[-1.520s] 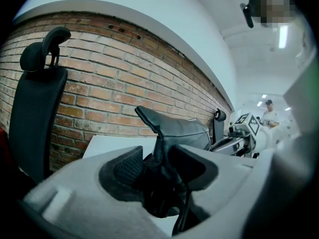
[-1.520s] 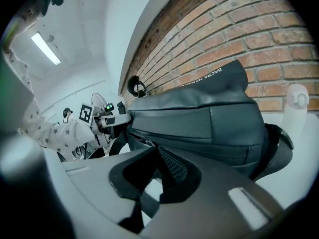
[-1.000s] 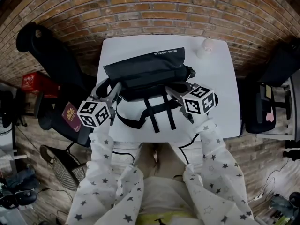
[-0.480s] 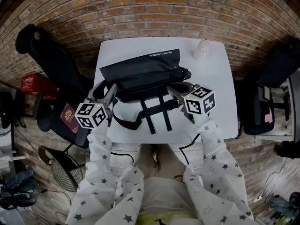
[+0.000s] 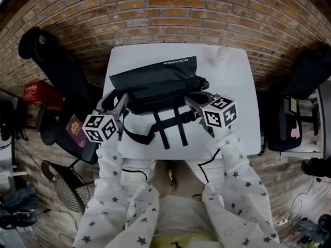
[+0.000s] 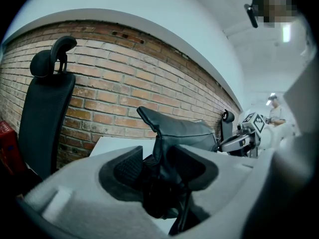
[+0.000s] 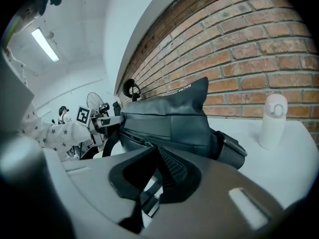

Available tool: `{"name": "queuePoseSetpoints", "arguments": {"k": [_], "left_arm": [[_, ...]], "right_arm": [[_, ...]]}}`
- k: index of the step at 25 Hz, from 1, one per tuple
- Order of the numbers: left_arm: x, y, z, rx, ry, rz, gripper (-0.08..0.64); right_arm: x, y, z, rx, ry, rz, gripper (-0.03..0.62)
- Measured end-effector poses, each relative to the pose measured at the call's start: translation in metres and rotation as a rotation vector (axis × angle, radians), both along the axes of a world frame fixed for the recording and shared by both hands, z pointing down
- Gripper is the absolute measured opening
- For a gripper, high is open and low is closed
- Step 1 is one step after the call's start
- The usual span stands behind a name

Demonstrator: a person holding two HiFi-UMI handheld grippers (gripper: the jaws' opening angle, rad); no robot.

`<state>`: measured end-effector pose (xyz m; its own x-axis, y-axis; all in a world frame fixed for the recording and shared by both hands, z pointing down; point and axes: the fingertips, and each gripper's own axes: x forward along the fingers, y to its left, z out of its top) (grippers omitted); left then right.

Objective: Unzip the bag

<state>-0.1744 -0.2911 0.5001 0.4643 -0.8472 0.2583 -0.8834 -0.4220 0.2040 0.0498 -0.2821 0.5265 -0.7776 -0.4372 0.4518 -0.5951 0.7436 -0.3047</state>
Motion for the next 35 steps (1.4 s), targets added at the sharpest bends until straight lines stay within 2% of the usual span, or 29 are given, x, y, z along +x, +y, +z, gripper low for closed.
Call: {"name": "queuePoseSetpoints", "arguments": {"k": [10,22,35], "left_arm": [[-0.001,-0.001,-0.001,0.004,0.001,-0.018,0.198],[-0.001,-0.001,-0.001,0.006,-0.003,-0.030,0.198],[-0.002,-0.001,-0.001,0.015,-0.003,-0.048,0.198]], "right_arm": [[0.035,-0.009,-0.002,-0.003,0.008,0.066,0.017],[0.048,-0.014,-0.003,0.005,0.015,0.078,0.017],[0.077,-0.020,-0.002,0.006,0.027,0.134,0.017]]}}
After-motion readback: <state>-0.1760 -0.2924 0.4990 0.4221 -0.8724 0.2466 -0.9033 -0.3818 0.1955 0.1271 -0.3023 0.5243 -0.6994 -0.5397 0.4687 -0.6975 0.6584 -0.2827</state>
